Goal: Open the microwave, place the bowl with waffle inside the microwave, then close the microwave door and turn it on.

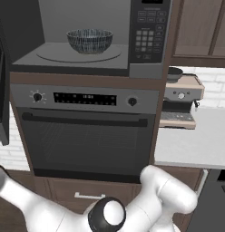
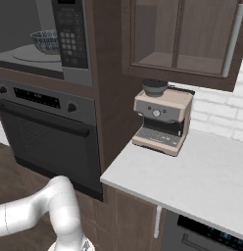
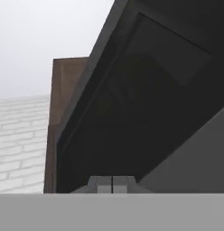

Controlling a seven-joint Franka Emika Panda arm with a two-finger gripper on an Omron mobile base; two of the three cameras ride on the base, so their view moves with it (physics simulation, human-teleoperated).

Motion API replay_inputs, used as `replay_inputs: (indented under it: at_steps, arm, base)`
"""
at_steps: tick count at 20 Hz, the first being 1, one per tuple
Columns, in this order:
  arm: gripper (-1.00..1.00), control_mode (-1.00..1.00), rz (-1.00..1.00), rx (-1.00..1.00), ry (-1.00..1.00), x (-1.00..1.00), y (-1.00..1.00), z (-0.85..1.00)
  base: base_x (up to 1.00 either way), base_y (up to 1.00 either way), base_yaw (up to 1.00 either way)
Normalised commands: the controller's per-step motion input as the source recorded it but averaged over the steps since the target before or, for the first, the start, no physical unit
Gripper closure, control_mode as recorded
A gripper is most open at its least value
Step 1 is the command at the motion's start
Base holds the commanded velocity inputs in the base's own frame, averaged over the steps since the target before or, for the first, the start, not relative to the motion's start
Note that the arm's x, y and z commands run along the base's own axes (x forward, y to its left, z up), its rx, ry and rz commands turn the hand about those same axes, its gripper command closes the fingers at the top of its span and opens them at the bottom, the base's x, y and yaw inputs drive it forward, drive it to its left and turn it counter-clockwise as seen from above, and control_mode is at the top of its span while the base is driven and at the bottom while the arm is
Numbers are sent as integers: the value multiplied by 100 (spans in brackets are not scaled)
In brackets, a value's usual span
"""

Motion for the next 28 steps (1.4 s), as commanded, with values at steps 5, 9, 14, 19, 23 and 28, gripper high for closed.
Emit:
replay_inputs:
  at_steps: [5,9,14,19,23,28]
  arm:
    - [100,-100,3,34,-6,0,-100,61]
    - [100,-100,2,39,-5,0,-100,61]
    - [100,-100,4,40,-1,0,-100,48]
    - [100,-100,6,37,3,0,-100,35]
    - [100,-100,7,37,4,8,-100,36]
    - [100,-100,11,36,5,35,-100,21]
  base:
    - [0,0,0]
    - [0,0,0]
    - [0,0,0]
    - [0,0,0]
    - [0,0,0]
    - [0,0,0]
